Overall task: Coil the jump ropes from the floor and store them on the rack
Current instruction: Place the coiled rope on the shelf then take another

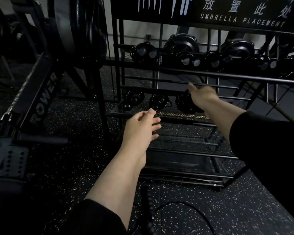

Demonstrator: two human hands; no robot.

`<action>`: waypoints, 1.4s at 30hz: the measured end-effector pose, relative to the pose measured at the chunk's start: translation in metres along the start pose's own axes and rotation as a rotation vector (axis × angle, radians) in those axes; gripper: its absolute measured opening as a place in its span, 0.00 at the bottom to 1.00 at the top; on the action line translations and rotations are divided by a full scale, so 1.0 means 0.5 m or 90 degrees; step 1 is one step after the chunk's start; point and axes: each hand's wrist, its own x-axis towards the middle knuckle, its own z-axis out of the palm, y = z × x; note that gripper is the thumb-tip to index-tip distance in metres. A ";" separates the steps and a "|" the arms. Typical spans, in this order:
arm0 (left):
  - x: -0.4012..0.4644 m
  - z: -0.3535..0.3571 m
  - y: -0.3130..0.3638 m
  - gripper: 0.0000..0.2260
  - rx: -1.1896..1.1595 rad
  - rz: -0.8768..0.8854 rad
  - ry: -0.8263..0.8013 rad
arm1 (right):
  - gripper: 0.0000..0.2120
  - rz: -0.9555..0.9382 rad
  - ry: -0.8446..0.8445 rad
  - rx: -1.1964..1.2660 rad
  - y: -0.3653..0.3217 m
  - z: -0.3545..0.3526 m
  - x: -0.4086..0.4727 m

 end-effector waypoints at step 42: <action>-0.071 -0.140 -0.332 0.09 0.532 -0.250 -0.186 | 0.22 -0.042 -0.728 -0.400 0.677 0.534 -0.531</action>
